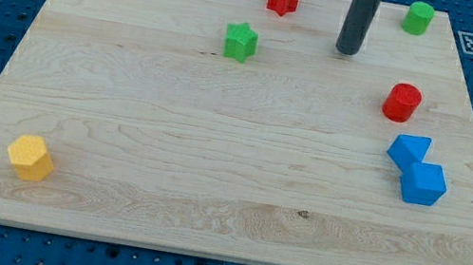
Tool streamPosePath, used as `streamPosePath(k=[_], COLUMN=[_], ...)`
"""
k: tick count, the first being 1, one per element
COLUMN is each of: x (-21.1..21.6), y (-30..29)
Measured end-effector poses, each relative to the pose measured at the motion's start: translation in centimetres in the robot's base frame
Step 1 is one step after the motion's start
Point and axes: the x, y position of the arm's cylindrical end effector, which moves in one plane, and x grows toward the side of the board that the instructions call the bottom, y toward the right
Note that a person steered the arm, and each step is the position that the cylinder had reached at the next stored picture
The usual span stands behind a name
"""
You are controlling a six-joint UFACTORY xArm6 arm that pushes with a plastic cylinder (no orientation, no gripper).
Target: Push the red circle towards the left center of the board
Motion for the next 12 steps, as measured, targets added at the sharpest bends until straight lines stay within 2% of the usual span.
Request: streamPosePath(k=[1, 2, 4, 5, 7, 8, 9, 10, 12], x=[1.9, 6.3, 9.8, 9.8, 9.8, 9.9, 9.8, 8.9, 8.1], y=[6.5, 11.3, 11.2, 9.5, 2.2, 2.7, 7.0, 7.7, 3.4])
